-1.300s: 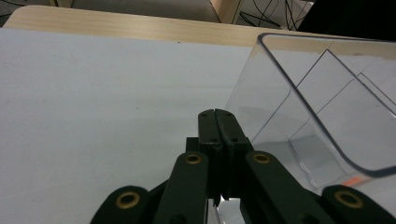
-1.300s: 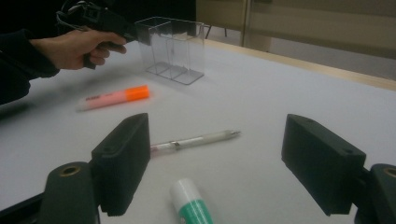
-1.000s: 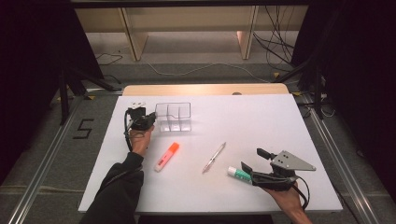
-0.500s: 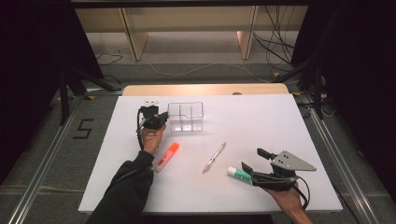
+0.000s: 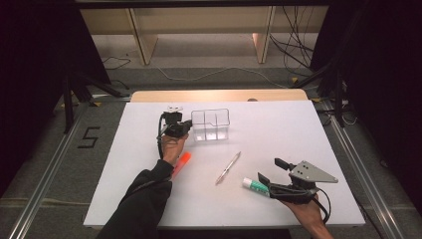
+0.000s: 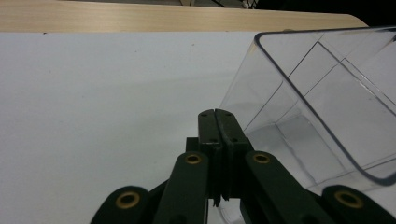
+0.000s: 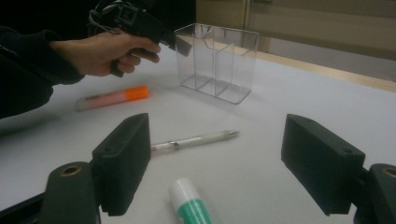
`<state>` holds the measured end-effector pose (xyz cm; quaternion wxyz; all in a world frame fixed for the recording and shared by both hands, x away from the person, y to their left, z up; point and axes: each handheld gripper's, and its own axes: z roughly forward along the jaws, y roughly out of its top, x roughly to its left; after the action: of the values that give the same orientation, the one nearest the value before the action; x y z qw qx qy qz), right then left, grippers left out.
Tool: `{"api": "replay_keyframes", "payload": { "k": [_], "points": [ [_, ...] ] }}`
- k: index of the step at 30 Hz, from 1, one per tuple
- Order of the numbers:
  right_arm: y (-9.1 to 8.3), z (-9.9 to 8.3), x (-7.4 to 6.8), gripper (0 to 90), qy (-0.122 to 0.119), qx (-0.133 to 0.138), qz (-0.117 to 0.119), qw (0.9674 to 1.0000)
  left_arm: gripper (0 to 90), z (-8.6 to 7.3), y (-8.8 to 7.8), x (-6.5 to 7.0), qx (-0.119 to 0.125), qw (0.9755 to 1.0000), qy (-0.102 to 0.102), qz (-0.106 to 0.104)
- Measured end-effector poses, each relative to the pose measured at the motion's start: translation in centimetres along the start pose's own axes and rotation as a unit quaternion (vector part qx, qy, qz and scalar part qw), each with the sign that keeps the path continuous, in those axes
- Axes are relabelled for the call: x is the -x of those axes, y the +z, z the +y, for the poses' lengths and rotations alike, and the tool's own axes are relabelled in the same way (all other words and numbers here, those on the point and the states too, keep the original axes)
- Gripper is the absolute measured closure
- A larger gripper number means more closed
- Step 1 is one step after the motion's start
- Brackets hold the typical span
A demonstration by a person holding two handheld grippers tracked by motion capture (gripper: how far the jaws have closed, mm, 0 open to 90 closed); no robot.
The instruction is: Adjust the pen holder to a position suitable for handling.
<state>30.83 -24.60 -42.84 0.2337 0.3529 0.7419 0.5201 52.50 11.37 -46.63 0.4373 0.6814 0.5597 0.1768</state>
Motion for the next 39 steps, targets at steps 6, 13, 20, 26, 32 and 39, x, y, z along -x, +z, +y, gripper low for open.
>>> {"api": "replay_keyframes", "payload": {
  "k": [6, 13, 20, 26, 32, 39],
  "points": [
    [0.0, 0.0, 0.0, 25.0, 0.0, 0.002, 0.001, 1.0, 89.4, 0.0, 0.3, 0.8, -0.006, 0.9999, 0.004, -0.008],
    [0.0, 0.0, 0.0, 25.0, 0.0, 0.0, 0.001, 1.0, 89.4, 0.0, 0.4, 1.5, -0.011, 0.9997, 0.015, -0.014],
    [0.0, 0.0, 0.0, 25.0, 0.001, -0.001, 0.002, 1.0, 89.4, 0.0, 0.5, 1.5, -0.013, 0.9997, 0.015, -0.015],
    [0.0, 0.0, -0.1, 25.0, 0.001, -0.001, 0.003, 1.0, 89.3, 0.1, 0.5, 1.5, -0.015, 0.9997, 0.015, -0.014],
    [0.1, 0.0, -0.1, 25.0, 0.001, 0.002, 0.002, 1.0, 89.3, 0.2, 0.8, 1.6, -0.012, 0.9998, 0.012, -0.009],
    [0.0, 0.0, -0.1, 25.0, -0.001, -0.001, 0.002, 1.0, 89.2, 0.2, 0.8, 1.6, -0.011, 0.9999, 0.007, -0.011]
  ]
}}
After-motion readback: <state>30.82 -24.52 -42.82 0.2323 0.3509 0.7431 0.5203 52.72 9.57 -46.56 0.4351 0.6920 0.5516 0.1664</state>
